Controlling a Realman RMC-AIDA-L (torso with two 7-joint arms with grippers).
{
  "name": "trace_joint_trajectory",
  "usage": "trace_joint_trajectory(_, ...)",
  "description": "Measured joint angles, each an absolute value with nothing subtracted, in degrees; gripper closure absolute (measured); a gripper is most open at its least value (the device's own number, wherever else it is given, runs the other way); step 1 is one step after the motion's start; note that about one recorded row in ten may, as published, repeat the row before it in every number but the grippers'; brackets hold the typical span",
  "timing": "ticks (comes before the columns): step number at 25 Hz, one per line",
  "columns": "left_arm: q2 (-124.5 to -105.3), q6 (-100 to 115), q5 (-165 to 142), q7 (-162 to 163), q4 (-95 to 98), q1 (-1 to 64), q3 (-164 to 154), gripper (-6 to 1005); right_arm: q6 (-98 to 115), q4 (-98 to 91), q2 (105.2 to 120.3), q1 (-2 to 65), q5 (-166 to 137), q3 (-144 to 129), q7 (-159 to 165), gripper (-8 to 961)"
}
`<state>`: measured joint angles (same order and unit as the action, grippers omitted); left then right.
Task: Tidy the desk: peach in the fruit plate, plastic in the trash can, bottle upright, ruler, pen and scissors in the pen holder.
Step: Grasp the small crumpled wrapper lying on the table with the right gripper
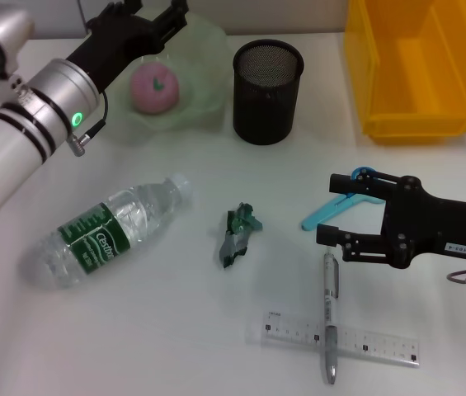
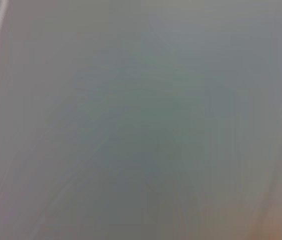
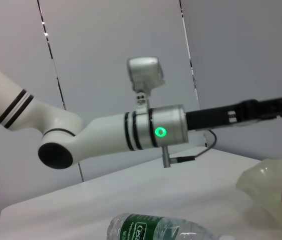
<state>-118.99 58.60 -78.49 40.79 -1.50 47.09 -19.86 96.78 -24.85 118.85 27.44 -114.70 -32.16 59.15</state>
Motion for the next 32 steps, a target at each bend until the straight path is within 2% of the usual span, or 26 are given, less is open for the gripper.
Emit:
trace_joint_trajectory(14, -117.99, 87.5, -92.0, 64.9, 20.9, 34.0, -40.9, 197, 97.3, -24.8, 117.85, 27.1, -114.7, -31.4, 59.5, 137)
trace_joint_trajectory(17, -116.43, 92.3, -92.1, 68.0, 25.7, 29.7, -49.5, 197, 97.3, -24.8, 117.66, 27.0, -114.7, -31.4, 59.6, 137)
trace_joint_trajectory(21, -115.76, 93.2, -92.1, 68.4, 26.0, 29.0, -51.7, 197, 97.3, -24.8, 117.54, 26.8, -114.7, -31.5, 59.6, 137)
trace_joint_trajectory(22, -114.73, 94.6, -92.2, 67.9, 26.3, 27.3, -55.8, 197, 97.3, -24.8, 117.52, 26.8, -114.7, -31.5, 59.6, 137)
trace_joint_trajectory(23, -114.46, 94.7, -93.2, 66.6, 26.5, 26.6, -57.2, 197, 97.3, -24.8, 117.5, 26.8, -114.7, -31.5, 59.6, 137)
trace_joint_trajectory(26, -114.4, 94.7, -94.1, 65.8, 26.6, 26.3, -57.8, 198, 97.3, -24.9, 117.5, 26.8, -114.7, -31.5, 59.6, 136)
trace_joint_trajectory(32, -115.49, 93.1, -100.3, 62.3, 26.2, 25.7, -57.6, 198, 96.9, -24.8, 117.51, 26.9, -114.7, -31.5, 59.6, 136)
